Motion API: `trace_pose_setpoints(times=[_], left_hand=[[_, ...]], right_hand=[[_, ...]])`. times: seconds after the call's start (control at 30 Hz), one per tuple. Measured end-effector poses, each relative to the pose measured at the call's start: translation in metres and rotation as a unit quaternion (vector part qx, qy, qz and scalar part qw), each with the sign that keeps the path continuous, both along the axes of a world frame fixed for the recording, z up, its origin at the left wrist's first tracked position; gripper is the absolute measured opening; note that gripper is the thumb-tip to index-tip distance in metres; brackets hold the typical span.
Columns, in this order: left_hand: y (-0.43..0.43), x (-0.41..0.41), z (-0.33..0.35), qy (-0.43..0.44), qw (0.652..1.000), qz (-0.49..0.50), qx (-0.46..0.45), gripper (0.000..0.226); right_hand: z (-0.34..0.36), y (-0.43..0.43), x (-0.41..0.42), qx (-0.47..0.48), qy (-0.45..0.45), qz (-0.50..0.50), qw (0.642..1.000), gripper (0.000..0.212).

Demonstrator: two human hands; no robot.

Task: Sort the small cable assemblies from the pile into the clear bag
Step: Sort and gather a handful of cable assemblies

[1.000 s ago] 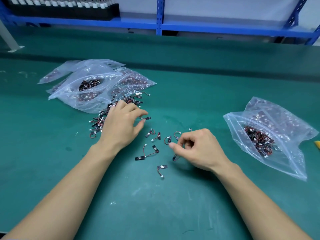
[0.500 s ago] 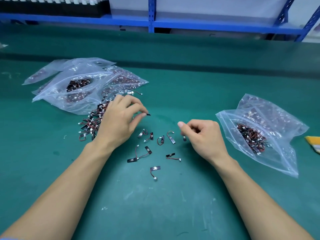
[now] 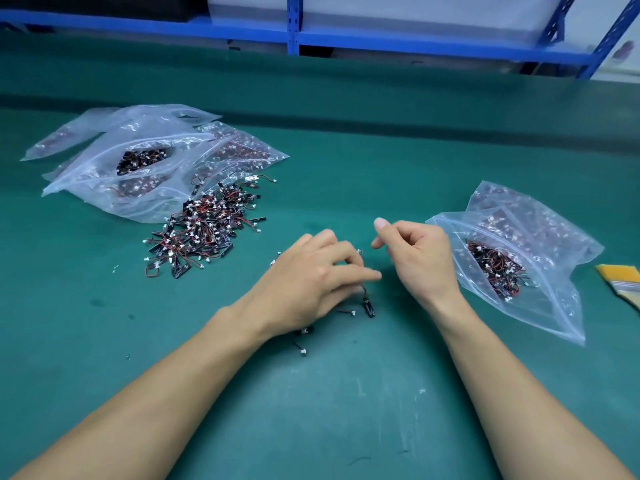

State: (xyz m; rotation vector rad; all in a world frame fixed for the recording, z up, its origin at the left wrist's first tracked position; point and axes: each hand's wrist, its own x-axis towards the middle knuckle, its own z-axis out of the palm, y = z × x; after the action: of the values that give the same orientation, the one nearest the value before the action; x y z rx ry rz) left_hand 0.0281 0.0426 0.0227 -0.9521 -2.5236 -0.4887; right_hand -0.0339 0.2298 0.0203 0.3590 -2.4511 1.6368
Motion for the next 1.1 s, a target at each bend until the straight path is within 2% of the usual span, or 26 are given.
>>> trace_pose_setpoints(times=[0.2, 0.33, 0.43, 0.53, 0.67, 0.83, 1.1], left_hand=[[-0.054, 0.003, 0.005, -0.034, 0.991, 0.1, 0.087, 0.018], [-0.08, 0.015, -0.001, -0.066, 0.983, 0.128, 0.111, 0.02], [-0.083, 0.019, -0.003, -0.093, 0.983, 0.119, 0.099, 0.023], [-0.079, 0.017, -0.003, -0.127, 0.981, 0.116, 0.083, 0.026], [-0.073, 0.017, -0.005, -0.154, 0.98, 0.121, 0.034, 0.033], [-0.072, 0.017, -0.007, -0.17, 0.978, 0.119, 0.03, 0.032], [-0.07, 0.017, -0.008, -0.198, 0.977, 0.052, 0.05, 0.017]], right_hand=[[-0.003, 0.002, 0.002, 0.015, 0.021, 0.019, 0.999, 0.038], [0.001, -0.003, 0.014, 0.07, 0.097, 0.086, 0.989, 0.028], [0.005, -0.012, 0.029, 0.155, 0.163, 0.185, 0.956, 0.013], [0.005, -0.024, 0.044, 0.244, 0.172, 0.277, 0.913, 0.004], [0.004, -0.033, 0.054, 0.335, 0.153, 0.331, 0.869, 0.01], [0.004, -0.034, 0.054, 0.357, 0.153, 0.33, 0.86, 0.012], [0.0, -0.032, 0.048, 0.382, 0.145, 0.236, 0.882, 0.025]])
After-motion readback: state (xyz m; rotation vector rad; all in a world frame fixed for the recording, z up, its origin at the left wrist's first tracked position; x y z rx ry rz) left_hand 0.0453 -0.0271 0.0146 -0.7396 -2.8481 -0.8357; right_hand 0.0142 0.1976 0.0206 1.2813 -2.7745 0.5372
